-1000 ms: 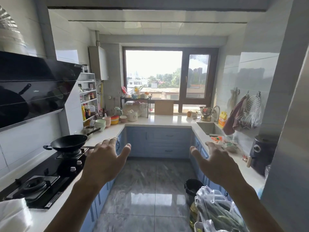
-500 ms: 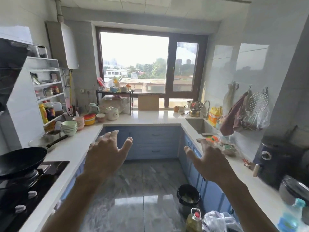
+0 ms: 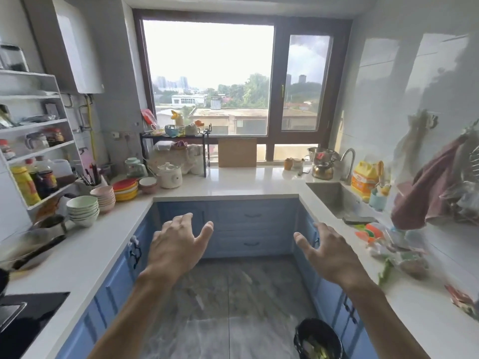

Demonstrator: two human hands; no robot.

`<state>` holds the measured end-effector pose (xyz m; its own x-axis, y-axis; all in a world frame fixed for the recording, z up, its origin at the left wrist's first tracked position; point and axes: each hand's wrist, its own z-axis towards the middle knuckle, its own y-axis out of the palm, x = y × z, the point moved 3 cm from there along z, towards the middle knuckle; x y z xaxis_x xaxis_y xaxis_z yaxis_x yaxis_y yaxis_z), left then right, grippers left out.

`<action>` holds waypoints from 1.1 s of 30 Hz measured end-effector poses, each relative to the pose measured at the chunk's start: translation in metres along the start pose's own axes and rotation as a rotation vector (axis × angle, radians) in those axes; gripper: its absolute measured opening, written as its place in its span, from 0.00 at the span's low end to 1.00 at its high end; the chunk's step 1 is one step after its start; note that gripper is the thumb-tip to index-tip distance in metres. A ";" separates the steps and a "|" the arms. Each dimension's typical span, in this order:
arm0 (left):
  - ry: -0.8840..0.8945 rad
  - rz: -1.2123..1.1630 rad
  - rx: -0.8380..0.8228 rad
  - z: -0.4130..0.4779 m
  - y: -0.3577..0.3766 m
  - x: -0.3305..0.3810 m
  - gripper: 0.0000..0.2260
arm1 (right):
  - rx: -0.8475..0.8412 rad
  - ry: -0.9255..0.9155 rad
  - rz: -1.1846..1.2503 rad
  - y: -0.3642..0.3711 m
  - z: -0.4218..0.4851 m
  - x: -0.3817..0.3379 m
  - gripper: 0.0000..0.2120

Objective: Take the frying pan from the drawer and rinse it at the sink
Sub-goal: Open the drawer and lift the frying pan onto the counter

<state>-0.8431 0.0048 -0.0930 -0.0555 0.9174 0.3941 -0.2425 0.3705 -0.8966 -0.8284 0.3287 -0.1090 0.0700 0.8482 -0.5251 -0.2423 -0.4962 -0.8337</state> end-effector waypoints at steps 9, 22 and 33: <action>-0.043 -0.010 -0.030 0.218 0.066 0.026 0.37 | -0.070 -0.033 -0.047 0.056 0.234 -0.010 0.39; 0.035 -0.100 -0.164 0.538 0.197 0.062 0.35 | -0.102 0.079 -0.048 0.161 0.540 -0.011 0.38; -0.165 -0.282 -0.273 0.720 0.376 0.083 0.36 | -0.336 0.122 0.035 0.293 0.765 0.068 0.33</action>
<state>-1.6366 0.1159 -0.2524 -0.1832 0.7472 0.6389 -0.0057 0.6491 -0.7607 -1.6349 0.3830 -0.2590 0.1877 0.8112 -0.5539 0.0836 -0.5751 -0.8138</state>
